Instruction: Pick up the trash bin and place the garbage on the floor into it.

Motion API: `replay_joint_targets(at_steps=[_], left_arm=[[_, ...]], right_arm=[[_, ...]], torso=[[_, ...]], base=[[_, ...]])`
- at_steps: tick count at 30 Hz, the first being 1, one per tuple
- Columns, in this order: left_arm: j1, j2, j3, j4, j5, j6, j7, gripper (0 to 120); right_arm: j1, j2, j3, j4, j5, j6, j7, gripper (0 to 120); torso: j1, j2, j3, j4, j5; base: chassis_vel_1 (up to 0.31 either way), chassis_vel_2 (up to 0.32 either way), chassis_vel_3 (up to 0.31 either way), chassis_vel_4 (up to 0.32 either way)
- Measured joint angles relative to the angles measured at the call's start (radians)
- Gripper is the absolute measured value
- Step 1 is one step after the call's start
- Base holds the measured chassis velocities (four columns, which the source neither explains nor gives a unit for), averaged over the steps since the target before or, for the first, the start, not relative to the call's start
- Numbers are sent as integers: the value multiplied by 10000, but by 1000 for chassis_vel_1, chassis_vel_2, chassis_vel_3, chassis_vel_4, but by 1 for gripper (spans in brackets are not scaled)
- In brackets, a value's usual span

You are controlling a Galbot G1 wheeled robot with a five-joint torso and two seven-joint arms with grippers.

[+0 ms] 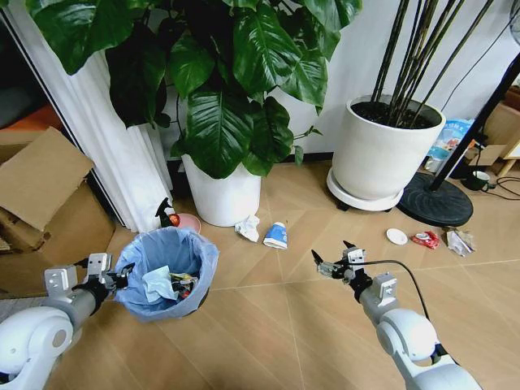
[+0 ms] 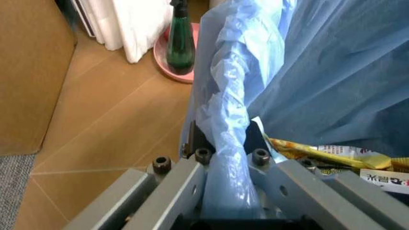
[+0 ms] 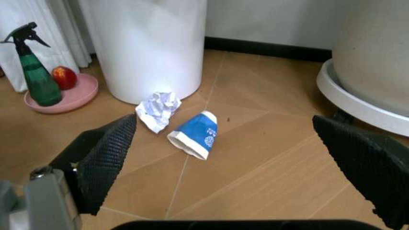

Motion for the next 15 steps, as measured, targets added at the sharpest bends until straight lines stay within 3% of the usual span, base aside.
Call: replay_joint_targets(at_steps=[15], left_arm=[[-7,-3,24,20,0,0,59,0]], right_arm=[[49,129,-114,-117,-118,24,-14,100]], torso=[[2,-1,1,-1,0]], base=[[-51,54,56,-57]])
